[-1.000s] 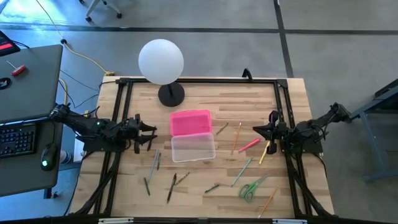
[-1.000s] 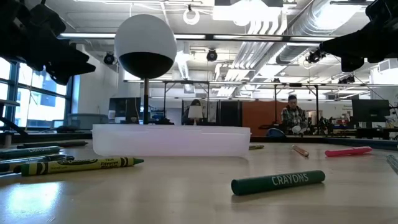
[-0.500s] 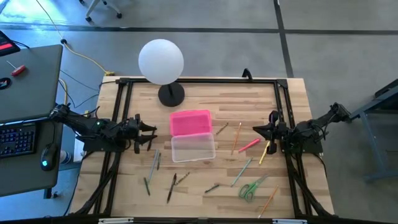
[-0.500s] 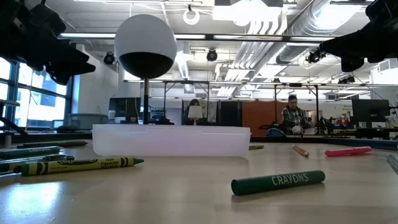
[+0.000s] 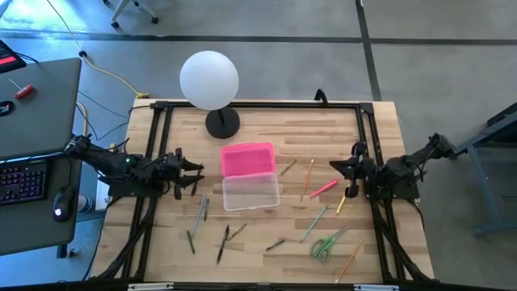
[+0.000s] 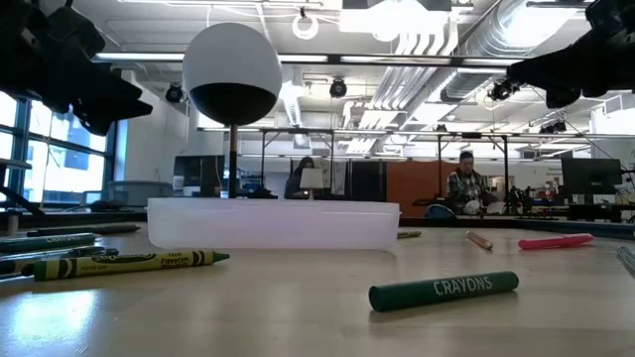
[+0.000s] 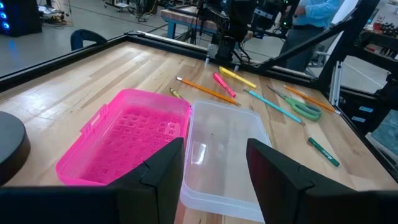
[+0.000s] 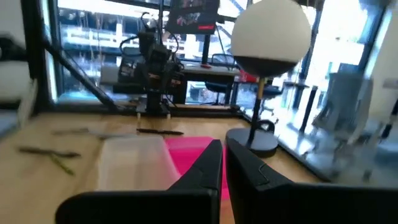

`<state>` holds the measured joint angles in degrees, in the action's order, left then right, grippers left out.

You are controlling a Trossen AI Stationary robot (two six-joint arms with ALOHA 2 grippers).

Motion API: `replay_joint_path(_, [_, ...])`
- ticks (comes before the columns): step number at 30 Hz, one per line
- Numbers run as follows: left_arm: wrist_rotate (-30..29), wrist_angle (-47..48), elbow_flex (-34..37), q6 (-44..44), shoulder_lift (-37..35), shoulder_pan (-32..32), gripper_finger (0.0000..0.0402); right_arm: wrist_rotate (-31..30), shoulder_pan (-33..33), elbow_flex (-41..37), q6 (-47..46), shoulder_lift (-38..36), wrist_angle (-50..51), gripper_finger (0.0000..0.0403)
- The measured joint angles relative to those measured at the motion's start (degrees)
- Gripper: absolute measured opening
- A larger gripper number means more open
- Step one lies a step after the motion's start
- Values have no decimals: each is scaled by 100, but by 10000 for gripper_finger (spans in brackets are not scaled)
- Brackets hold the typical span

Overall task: Pick & place school supplies into a supply box
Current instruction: Put the top orange pencil into the pink supply box

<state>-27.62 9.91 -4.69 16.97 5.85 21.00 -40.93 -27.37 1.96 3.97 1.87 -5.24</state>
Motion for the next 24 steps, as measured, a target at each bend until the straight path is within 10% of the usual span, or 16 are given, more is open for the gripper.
replay_joint_path(5, [0, 7, 0, 0, 0, 2, 207, -1010, 2, 31, -81, -4, 610, 0])
replay_joint_path(15, [11, 11, 0, 0, 0, 0, 207, 716, -16, 593, -199, -162, 1599, 0])
replay_joint_path(24, [-272, -174, 11, 131, 0, 2, 207, 857, -16, 686, -262, -164, 1974, 0])
